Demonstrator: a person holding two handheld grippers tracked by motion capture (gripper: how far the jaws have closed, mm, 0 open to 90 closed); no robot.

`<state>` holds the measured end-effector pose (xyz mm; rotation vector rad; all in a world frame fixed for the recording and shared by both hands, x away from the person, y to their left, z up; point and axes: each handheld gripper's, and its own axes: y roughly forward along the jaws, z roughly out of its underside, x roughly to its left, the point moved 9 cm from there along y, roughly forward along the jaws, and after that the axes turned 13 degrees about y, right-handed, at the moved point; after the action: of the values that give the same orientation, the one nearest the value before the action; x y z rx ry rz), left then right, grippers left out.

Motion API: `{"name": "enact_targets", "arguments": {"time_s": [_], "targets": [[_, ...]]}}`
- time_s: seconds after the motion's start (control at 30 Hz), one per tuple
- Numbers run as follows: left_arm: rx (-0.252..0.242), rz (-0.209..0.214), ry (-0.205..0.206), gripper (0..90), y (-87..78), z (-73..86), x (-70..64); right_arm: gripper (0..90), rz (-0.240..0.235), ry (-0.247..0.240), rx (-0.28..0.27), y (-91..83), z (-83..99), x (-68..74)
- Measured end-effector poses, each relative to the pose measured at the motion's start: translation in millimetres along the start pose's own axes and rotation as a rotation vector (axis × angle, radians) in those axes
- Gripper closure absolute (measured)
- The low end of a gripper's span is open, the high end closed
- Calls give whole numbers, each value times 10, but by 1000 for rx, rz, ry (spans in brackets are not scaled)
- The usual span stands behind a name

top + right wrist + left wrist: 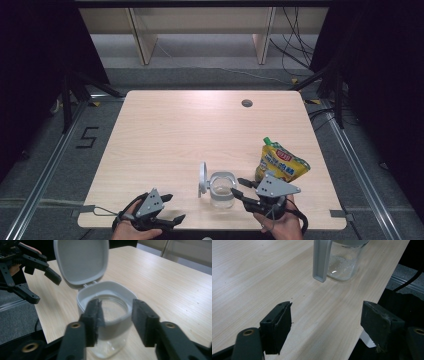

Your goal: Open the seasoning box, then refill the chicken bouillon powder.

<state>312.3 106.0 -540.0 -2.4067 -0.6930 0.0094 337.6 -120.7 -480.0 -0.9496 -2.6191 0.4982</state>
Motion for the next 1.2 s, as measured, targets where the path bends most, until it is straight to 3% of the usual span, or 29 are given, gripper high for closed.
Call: {"name": "enact_targets", "arguments": {"time_s": [0.03, 0.13, 0.23, 0.27, 0.3, 0.33, 0.37, 0.4, 0.43, 0.6, 0.63, 0.7, 0.77, 0.83, 0.93, 0.97, 1.03, 1.07, 1.2], "targets": [[-1, 0, -2, 223, 2, -1, 0, 508, 14, 36, -3, -71, 45, -46], [-21, 22, -7, 203, -2, -39, -10, 440, 27, 52, -6, -166, 123, -126], [-17, 13, -22, 196, -9, -42, -16, 413, 25, 96, -12, -229, 191, -167], [-15, 16, -24, 192, -8, -50, -15, 379, 50, 131, -2, -318, 275, -211], [-15, 16, -24, 190, -8, -50, -15, 367, 61, 102, -13, -356, 294, -261], [-13, 16, 4, 190, -2, -50, 11, 354, 76, 132, -3, -410, 340, -274], [-13, 16, 4, 189, -2, -50, 11, 354, 76, 132, -3, -410, 340, -274], [-11, 13, -28, 189, 9, -44, -6, 347, 73, 122, -7, -448, 364, -309], [-6, 13, -13, 187, 21, -31, 2, 331, 99, 155, -1, -541, 437, -361], [-14, 13, -20, 183, 45, -42, -9, 294, 146, 219, -6, -692, 555, -462], [-18, 17, -21, 181, 49, -50, -15, 279, 165, 192, -14, -719, 566, -522], [-12, 12, -20, 176, 51, -51, -4, 245, 197, 228, -6, -798, 631, -591], [-11, 9, -18, 176, 49, -56, 7, 232, 211, 225, -11, -820, 639, -627], [-12, 9, 2, 174, 51, -57, 29, 187, 228, 255, -19, -850, 658, -661], [-4, 13, -17, 171, 49, -49, 10, 177, 254, 270, -25, -885, 688, -741], [-6, 12, 2, 171, 46, -54, 19, 172, 257, 279, -22, -896, 698, -762], [-15, 4, -17, 171, 60, -58, 5, 160, 267, 310, -28, -911, 725, -809], [-14, 6, -22, 171, 61, -60, -6, 160, 267, 281, -31, -914, 722, -849], [-4, 11, 1, 171, 68, -48, -10, 159, 281, 271, -27, -893, 737, -922]]}}
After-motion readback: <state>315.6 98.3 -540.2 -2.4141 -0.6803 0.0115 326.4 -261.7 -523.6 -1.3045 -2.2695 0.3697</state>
